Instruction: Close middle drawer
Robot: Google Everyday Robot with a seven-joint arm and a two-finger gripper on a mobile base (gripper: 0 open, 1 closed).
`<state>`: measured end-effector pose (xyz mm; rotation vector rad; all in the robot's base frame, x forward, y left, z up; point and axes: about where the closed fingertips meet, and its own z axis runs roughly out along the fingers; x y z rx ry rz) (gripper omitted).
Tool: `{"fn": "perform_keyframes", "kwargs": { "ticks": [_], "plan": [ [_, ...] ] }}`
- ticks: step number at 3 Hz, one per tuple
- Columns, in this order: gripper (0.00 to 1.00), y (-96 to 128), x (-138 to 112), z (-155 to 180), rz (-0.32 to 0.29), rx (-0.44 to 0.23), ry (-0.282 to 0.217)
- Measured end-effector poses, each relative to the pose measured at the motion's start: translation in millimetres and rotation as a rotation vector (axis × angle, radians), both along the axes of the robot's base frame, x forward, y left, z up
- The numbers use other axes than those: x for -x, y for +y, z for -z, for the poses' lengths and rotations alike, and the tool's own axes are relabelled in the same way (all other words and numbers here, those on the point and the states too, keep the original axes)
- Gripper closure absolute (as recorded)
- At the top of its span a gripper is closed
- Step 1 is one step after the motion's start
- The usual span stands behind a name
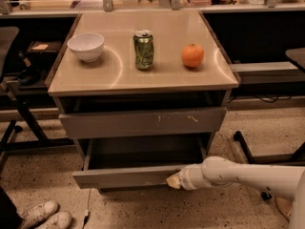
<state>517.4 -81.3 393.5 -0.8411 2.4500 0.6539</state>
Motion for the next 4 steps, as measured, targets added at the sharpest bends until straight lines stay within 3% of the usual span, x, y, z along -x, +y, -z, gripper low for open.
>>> {"fn": "perform_keyframes", "kwargs": {
  "ticks": [1,2,3,4],
  "plan": [
    [1.00,-0.9,-4.3,1.2,0.014,-0.005,-0.008],
    [1.00,-13.8,-48.0,13.0,0.104,-0.038,-0.060],
    [1.00,-13.9,-49.0,12.8,0.105,-0.039,-0.061],
    [1.00,-12.2,-65.7,13.7,0.152,-0.064,-0.089]
  ]
}}
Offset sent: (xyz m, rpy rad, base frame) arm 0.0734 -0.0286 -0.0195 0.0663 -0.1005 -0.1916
